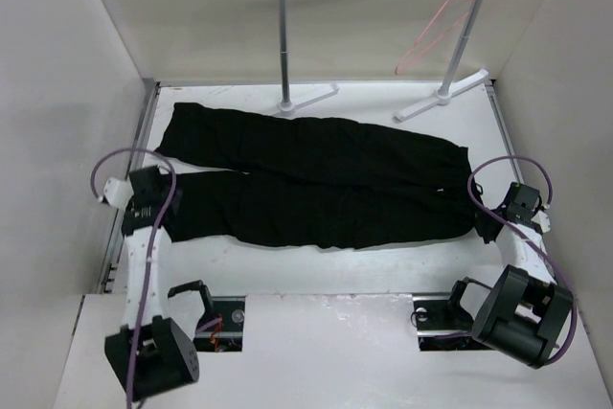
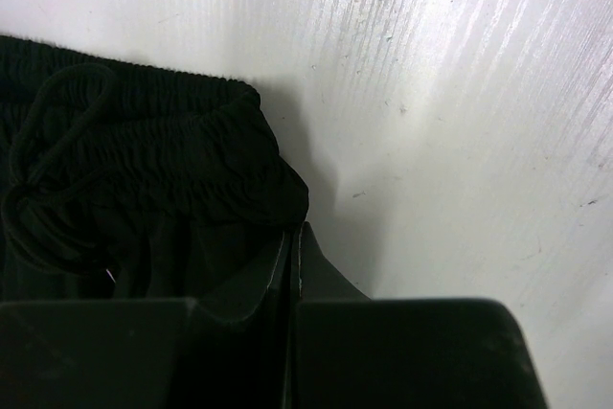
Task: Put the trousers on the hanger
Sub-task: Flatten out the trousers at the center of the board, then fold the trousers at the center of the board.
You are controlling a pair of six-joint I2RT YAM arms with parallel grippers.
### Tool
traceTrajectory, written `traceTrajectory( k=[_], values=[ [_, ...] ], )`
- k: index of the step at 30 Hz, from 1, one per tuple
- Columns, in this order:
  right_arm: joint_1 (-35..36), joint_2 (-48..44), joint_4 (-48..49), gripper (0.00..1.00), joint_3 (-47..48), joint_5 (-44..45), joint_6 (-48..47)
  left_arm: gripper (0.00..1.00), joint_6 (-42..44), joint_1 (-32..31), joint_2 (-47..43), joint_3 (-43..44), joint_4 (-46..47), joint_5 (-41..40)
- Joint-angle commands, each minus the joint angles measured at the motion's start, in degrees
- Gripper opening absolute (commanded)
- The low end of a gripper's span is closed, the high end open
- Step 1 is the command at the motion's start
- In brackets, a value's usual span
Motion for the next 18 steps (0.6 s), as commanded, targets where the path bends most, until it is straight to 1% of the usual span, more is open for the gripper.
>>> traceTrajectory(
  k=[1, 3, 7, 12, 14, 15, 18],
  values=[
    [-0.3, -0.9, 0.3, 0.03, 0.5, 1.0, 0.6, 0.47, -0.2, 5.3, -3.5, -7.6, -11.5, 1.5],
    [-0.3, -0.9, 0.3, 0.03, 0.5, 1.0, 0.6, 0.47, -0.8, 9.0, -4.5, -9.6, -11.1, 3.5],
    [-0.3, -0.9, 0.3, 0.03, 0.5, 1.0, 0.6, 0.48, -1.9, 12.9, -1.4, -11.1, -6.8, 4.5],
    [-0.3, -0.9, 0.3, 0.03, 0.5, 1.0, 0.6, 0.52, -3.8, 14.9, 3.5, -13.1, 2.8, 5.1],
    [-0.3, -0.9, 0.3, 0.03, 0.5, 1.0, 0.6, 0.51, -3.9, 14.8, 7.3, -13.7, 6.4, 5.5],
    [7.8, 3.3, 5.4, 0.04, 0.9, -3.7, 4.7, 0.47, -3.9, 14.8, 9.4, -13.9, 8.0, 5.6],
    [7.0, 3.7, 5.4, 0.03, 1.0, -2.6, 4.4, 0.22, -4.2, 14.0, 13.8, -13.8, 11.2, 5.7]
  ],
)
